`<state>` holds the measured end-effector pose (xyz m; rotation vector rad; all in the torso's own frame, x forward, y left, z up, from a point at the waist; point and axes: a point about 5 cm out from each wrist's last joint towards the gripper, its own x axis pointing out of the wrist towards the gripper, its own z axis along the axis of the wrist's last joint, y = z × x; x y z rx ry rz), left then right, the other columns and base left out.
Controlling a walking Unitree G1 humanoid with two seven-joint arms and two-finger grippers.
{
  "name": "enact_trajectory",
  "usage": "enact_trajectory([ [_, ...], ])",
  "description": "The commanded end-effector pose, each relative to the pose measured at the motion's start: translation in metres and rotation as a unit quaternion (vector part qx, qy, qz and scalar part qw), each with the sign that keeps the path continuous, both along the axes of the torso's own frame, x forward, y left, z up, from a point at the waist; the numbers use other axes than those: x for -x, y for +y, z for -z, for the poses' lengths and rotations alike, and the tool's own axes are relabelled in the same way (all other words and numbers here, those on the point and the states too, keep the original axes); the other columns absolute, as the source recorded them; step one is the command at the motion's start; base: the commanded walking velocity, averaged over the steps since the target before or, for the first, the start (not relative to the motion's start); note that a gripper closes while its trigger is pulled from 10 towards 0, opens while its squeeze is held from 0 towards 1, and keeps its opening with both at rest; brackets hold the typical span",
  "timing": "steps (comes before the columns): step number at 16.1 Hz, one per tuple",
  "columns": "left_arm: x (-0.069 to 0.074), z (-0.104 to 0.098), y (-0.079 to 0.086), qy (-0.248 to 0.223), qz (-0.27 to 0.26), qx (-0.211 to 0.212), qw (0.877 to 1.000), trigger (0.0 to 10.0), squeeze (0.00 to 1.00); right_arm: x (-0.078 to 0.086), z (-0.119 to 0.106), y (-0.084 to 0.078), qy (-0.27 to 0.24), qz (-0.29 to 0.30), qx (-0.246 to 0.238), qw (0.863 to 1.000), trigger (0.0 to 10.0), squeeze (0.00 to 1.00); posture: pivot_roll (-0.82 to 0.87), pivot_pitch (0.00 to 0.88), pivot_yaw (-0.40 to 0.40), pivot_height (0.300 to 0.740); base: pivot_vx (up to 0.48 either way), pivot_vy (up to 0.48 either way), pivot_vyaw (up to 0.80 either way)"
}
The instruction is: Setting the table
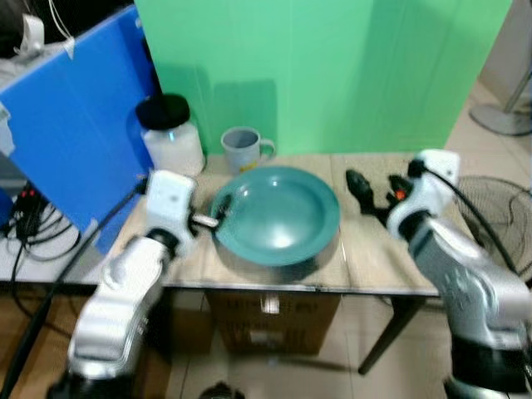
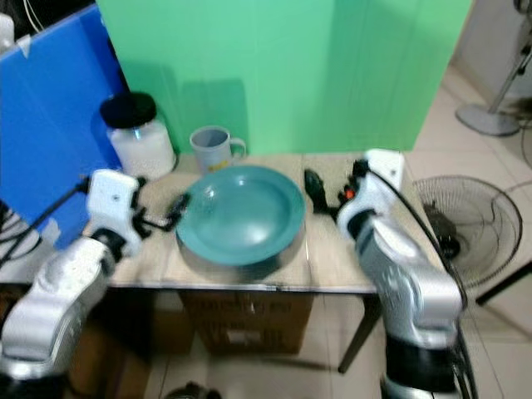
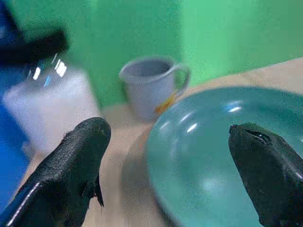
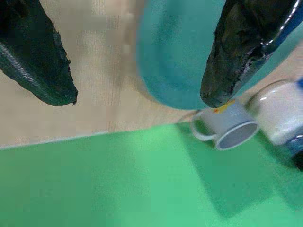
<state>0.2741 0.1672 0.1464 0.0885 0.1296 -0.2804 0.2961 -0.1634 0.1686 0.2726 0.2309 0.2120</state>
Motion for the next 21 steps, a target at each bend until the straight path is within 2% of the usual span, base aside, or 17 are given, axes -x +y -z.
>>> enact_trajectory([
  [1,-0.005,-0.001,0.010,0.006,-0.006,0.026,1.000,10.0,1.00,-0.006,0.001,0.002,0.003,-0.014,-0.023,1.000,10.0,1.00,0.06,0.000,0.045,0.740,0.000,0.000,0.00],
  [3,-0.019,0.005,0.024,0.027,-0.001,0.054,0.998,10.0,1.00,-0.022,0.013,-0.001,0.035,-0.025,-0.062,0.997,10.0,1.00,0.06,0.000,0.037,0.740,0.000,0.000,0.00],
  [4,-0.021,0.008,0.027,0.032,0.000,0.056,0.998,10.0,1.00,-0.025,0.015,-0.001,0.043,-0.028,-0.070,0.996,10.0,1.00,0.06,0.000,0.037,0.740,0.000,0.000,0.00],
  [5,-0.027,0.014,0.031,0.056,0.009,0.092,0.994,10.0,1.00,-0.030,0.021,0.000,0.066,-0.040,-0.087,0.993,10.0,1.00,0.06,0.000,0.032,0.740,0.000,0.000,0.00],
  [6,-0.031,0.021,0.028,0.083,0.032,0.145,0.985,10.0,1.00,-0.033,0.027,0.000,0.095,-0.054,-0.103,0.989,10.0,1.00,0.06,0.000,0.023,0.740,0.000,0.000,0.00],
  [7,-0.032,0.027,0.027,0.101,0.047,0.167,0.980,10.0,0.93,-0.033,0.031,-0.001,0.112,-0.070,-0.112,0.985,10.0,0.75,0.06,0.000,0.023,0.740,0.000,0.000,0.00],
  [8,-0.033,0.032,0.026,0.117,0.055,0.175,0.976,10.0,0.18,-0.032,0.035,-0.003,0.131,-0.081,-0.115,0.981,10.0,0.00,0.05,0.000,0.024,0.740,0.000,0.000,0.00],
  [9,-0.033,0.035,0.024,0.128,0.061,0.192,0.971,10.0,0.00,-0.029,0.039,-0.006,0.152,-0.094,-0.119,0.977,10.0,0.00,0.05,0.000,0.025,0.740,0.000,0.000,0.00],
  [10,-0.034,0.037,0.021,0.137,0.065,0.211,0.966,10.0,0.00,-0.025,0.042,-0.010,0.164,-0.107,-0.143,0.970,10.0,0.00,0.05,0.000,0.023,0.740,0.000,0.000,0.00],
  [12,-0.036,0.046,0.014,0.163,0.088,0.219,0.958,10.0,0.00,-0.021,0.050,-0.021,0.181,-0.109,-0.144,0.967,10.0,0.00,0.05,0.000,0.025,0.740,0.000,0.000,0.00],
  [16,-0.042,0.046,0.000,0.173,0.122,0.243,0.947,10.0,0.00,-0.015,0.055,-0.020,0.206,-0.131,-0.152,0.958,10.0,0.00,0.05,0.000,0.025,0.740,0.000,0.000,0.00],
  [19,-0.047,0.048,-0.004,0.175,0.128,0.235,0.948,10.0,0.00,-0.017,0.061,-0.022,0.215,-0.108,-0.145,0.960,10.0,0.00,0.04,0.000,0.032,0.740,0.000,0.000,0.00],
  [21,-0.051,0.049,-0.003,0.174,0.122,0.233,0.949,10.0,0.00,-0.022,0.058,-0.028,0.206,-0.085,-0.159,0.962,10.0,0.00,0.04,0.000,0.032,0.740,0.000,0.000,0.00],
])
